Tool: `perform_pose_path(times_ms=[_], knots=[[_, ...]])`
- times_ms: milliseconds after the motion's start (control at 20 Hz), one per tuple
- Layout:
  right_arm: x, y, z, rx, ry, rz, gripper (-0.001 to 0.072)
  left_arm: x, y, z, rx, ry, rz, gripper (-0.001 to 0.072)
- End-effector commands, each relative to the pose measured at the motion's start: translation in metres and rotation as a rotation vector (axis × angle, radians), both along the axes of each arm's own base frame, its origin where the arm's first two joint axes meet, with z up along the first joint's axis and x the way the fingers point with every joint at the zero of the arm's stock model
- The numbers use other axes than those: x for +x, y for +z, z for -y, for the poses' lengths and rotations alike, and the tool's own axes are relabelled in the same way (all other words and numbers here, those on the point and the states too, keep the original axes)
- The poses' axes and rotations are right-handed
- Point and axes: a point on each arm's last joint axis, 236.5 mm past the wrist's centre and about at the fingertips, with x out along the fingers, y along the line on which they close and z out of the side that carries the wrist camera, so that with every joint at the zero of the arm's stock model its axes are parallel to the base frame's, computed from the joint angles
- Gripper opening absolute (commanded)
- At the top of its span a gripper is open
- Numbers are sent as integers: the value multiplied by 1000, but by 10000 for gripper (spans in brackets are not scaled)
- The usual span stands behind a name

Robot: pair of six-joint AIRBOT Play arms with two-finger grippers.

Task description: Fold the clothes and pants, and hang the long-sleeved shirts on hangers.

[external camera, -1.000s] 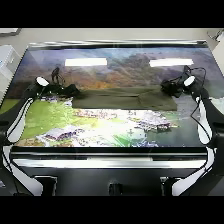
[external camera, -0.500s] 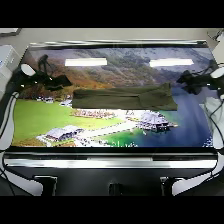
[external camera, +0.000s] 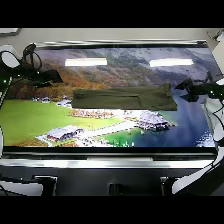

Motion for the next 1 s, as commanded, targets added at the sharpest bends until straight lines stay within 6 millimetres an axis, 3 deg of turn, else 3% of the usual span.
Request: perform_pose_path(times_ms=[0, 750, 950], knots=[[3, -17, -9, 51, 43, 17, 680, -11, 2, 2, 7, -12, -30, 705], [8, -38, 2, 0, 13, 3, 668, -13, 1, 25, 15, -75, -23, 704], [6, -50, -24, -65, 100, -30, 668, -14, 1, 26, 17, -80, -22, 704]])
